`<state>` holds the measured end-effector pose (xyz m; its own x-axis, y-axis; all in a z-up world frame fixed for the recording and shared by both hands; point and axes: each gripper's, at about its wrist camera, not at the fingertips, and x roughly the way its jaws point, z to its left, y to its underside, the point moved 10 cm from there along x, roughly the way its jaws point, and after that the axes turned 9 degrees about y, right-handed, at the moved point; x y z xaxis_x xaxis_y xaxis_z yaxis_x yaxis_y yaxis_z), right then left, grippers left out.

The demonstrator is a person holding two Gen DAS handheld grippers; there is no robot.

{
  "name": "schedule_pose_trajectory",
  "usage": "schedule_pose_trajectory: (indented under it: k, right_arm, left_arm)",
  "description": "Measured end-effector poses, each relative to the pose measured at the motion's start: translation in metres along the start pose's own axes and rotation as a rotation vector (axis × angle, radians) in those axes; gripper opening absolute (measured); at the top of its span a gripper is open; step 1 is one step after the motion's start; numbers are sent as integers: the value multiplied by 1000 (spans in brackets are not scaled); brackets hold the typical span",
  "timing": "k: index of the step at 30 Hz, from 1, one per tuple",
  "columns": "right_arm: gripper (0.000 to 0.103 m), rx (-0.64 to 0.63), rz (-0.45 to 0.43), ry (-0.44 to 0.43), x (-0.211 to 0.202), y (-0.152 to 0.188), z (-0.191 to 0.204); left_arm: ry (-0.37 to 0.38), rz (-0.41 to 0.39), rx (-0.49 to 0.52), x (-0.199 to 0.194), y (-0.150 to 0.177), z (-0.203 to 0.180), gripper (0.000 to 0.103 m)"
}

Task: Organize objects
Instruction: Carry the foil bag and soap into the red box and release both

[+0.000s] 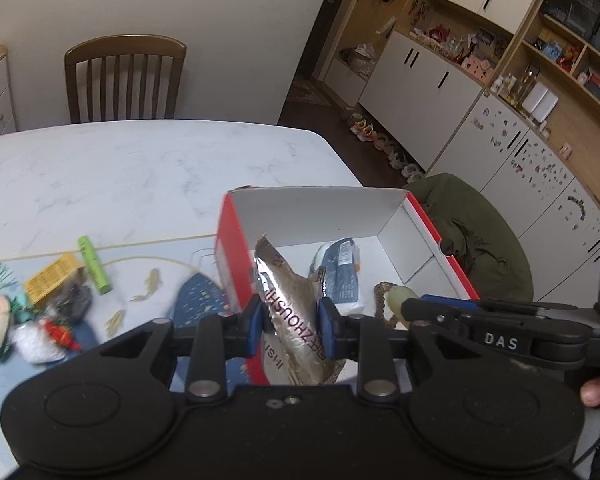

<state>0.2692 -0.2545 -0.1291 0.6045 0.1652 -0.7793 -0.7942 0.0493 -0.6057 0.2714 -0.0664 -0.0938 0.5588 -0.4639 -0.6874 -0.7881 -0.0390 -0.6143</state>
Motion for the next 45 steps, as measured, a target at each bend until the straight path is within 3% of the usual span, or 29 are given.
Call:
schedule_pose_trajectory:
  k: [15, 26, 38, 45]
  right_arm:
    - [22, -39, 27, 76, 42, -8, -64]
    - [21, -134, 87, 98, 87, 0, -70]
    - [21, -174, 122, 73, 102, 6, -77]
    - [21, -171, 120, 25, 93, 6, -77]
  left_arm:
    - [-163, 58, 132, 91, -27, -23, 27]
    - [-237, 143, 98, 143, -22, -9, 28]
    - [-247, 163, 72, 161, -21, -3, 26]
    - [-230, 182, 61, 160, -12, -6, 33]
